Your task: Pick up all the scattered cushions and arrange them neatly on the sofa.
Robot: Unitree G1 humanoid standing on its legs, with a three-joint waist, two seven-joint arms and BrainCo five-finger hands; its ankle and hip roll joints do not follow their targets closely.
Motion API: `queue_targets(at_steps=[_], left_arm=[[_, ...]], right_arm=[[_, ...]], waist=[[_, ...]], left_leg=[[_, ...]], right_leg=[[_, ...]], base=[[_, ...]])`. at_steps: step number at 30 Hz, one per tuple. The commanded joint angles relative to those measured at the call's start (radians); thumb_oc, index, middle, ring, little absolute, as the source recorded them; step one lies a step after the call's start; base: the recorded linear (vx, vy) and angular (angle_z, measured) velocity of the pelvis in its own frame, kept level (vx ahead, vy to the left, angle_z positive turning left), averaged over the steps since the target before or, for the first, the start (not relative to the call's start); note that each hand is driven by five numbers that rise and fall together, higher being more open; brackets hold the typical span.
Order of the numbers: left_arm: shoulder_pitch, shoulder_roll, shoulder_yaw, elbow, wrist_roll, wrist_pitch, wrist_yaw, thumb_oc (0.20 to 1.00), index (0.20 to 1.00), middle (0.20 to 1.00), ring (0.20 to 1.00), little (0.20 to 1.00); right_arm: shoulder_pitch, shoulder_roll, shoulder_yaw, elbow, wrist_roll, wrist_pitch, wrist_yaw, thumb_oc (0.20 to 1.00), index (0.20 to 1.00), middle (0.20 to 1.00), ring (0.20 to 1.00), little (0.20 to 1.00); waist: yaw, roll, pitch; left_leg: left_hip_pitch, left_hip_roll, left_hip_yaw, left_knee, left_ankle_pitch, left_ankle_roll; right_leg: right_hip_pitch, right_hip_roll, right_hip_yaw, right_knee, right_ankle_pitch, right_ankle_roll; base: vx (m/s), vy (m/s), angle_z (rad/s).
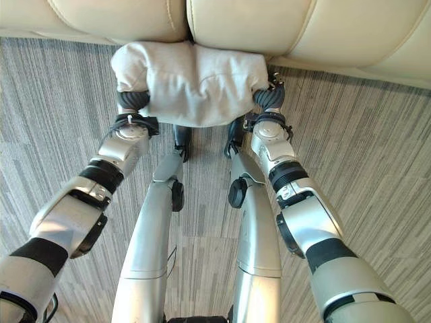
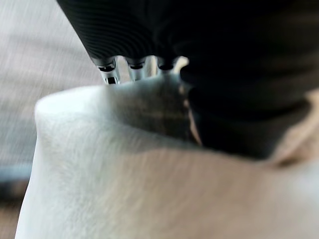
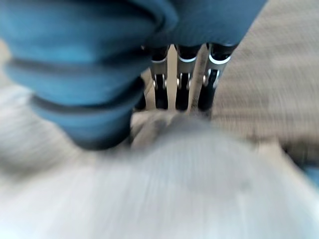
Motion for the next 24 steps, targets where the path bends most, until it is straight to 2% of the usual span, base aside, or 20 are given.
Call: queue_targets(at_steps=[1,5,10,11,14,15,16,18,19,20,21,24], left_arm=[[0.070,-0.207,-0.036,-0.048,-0.055,-0.037,-0.141,0.200,0.200,0.200,0.200,0.200],[0.152,-0.242,-0.028,-0.159,-0.099,-0.061,-0.170,0.200,0.200,0.200,0.200,0.200],[0.284,-0.214,-0.022,-0.300,-0.098,-0.072,-0.186,0.200,0.200,0.200,0.200,0.200],[0.418,-0.180,-0.011,-0.396,-0.085,-0.064,-0.203,0.200,0.200,0.200,0.200,0.200],[0.531,-0.153,0.009,-0.476,-0.068,-0.051,-0.213,0.200,0.200,0.200,0.200,0.200],[0.638,-0.137,0.028,-0.538,-0.072,-0.041,-0.225,0.200,0.200,0.200,0.200,0.200],[0.643,-0.137,0.027,-0.541,-0.071,-0.040,-0.224,0.200,0.200,0.200,0.200,0.200],[0.793,-0.110,0.068,-0.626,-0.074,-0.025,-0.247,0.200,0.200,0.200,0.200,0.200],[0.795,-0.110,0.068,-0.627,-0.074,-0.025,-0.247,0.200,0.200,0.200,0.200,0.200],[0.930,-0.074,0.111,-0.688,-0.069,-0.005,-0.271,0.200,0.200,0.200,0.200,0.200],[0.932,-0.074,0.111,-0.689,-0.069,-0.005,-0.271,0.200,0.200,0.200,0.200,0.200],[1.029,-0.039,0.141,-0.745,-0.047,0.019,-0.301,0.200,0.200,0.200,0.200,0.200]], right_arm=[[0.076,0.061,0.037,-0.055,0.036,-0.057,0.020,0.200,0.200,0.200,0.200,0.200],[0.191,0.096,-0.010,-0.160,0.057,-0.094,0.041,0.200,0.200,0.200,0.200,0.200],[0.337,0.092,-0.016,-0.277,0.041,-0.087,0.078,0.200,0.200,0.200,0.200,0.200],[0.467,0.085,-0.010,-0.370,-0.010,-0.059,0.110,0.200,0.200,0.200,0.200,0.200],[0.570,0.068,-0.002,-0.442,-0.064,-0.029,0.129,0.200,0.200,0.200,0.200,0.200],[0.660,0.070,-0.009,-0.489,-0.084,-0.011,0.152,0.200,0.200,0.200,0.200,0.200],[0.665,0.071,-0.009,-0.493,-0.085,-0.010,0.151,0.200,0.200,0.200,0.200,0.200],[0.789,0.062,-0.028,-0.561,-0.109,0.013,0.188,0.200,0.200,0.200,0.200,0.200],[0.791,0.063,-0.027,-0.563,-0.109,0.013,0.187,0.200,0.200,0.200,0.200,0.200],[0.897,0.040,-0.037,-0.613,-0.154,0.047,0.226,0.200,0.200,0.200,0.200,0.200],[0.899,0.041,-0.036,-0.614,-0.154,0.047,0.226,0.200,0.200,0.200,0.200,0.200],[0.987,0.015,-0.048,-0.656,-0.223,0.082,0.257,0.200,0.200,0.200,0.200,0.200]], waist=[[0.000,0.025,-0.061],[-0.015,0.017,-0.061],[-0.014,0.011,-0.077],[-0.012,0.003,-0.112],[-0.008,-0.005,-0.133],[-0.006,-0.007,-0.166],[-0.005,-0.008,-0.162],[-0.002,-0.005,-0.211],[-0.002,-0.005,-0.207],[0.001,-0.001,-0.257],[0.001,-0.001,-0.256],[-0.004,0.004,-0.306]], left_leg=[[0.118,-0.015,0.021,-0.059,-0.073,-0.004],[0.314,-0.004,0.024,-0.201,-0.035,-0.017],[0.514,0.000,0.028,-0.333,-0.004,-0.030],[0.651,0.005,0.042,-0.416,0.007,-0.032],[0.751,0.010,0.054,-0.473,0.015,-0.034],[0.829,0.016,0.066,-0.516,0.017,-0.032],[0.842,0.016,0.067,-0.523,0.019,-0.032],[0.958,0.020,0.082,-0.589,0.023,-0.034],[0.967,0.021,0.082,-0.595,0.025,-0.034],[1.062,0.027,0.096,-0.649,0.031,-0.036],[1.067,0.028,0.097,-0.652,0.032,-0.036],[1.125,0.035,0.103,-0.653,0.025,-0.045]], right_leg=[[0.117,0.011,0.043,0.037,-0.183,0.056],[0.309,0.028,0.033,-0.119,-0.131,0.077],[0.506,0.040,0.024,-0.252,-0.091,0.094],[0.641,0.046,0.018,-0.339,-0.068,0.107],[0.740,0.052,0.014,-0.394,-0.056,0.115],[0.815,0.056,0.015,-0.433,-0.048,0.120],[0.828,0.057,0.016,-0.440,-0.046,0.120],[0.934,0.064,0.017,-0.496,-0.036,0.129],[0.943,0.065,0.017,-0.501,-0.034,0.129],[1.036,0.072,0.024,-0.560,-0.027,0.136],[1.041,0.073,0.025,-0.563,-0.026,0.137],[1.114,0.080,0.022,-0.603,-0.020,0.143]], base=[[-0.04,-0.002,-0.14],[-0.09,0.011,-0.12],[-0.02,-0.010,-0.15],[0.07,-0.027,-0.08],[0.08,-0.028,-0.19],[0.12,-0.031,-0.35],[0.13,-0.026,-0.21],[0.14,-0.030,-0.14],[0.24,-0.059,-0.18],[0.15,-0.039,-0.21],[0.18,-0.054,-0.27],[0.08,-0.053,-0.09]])
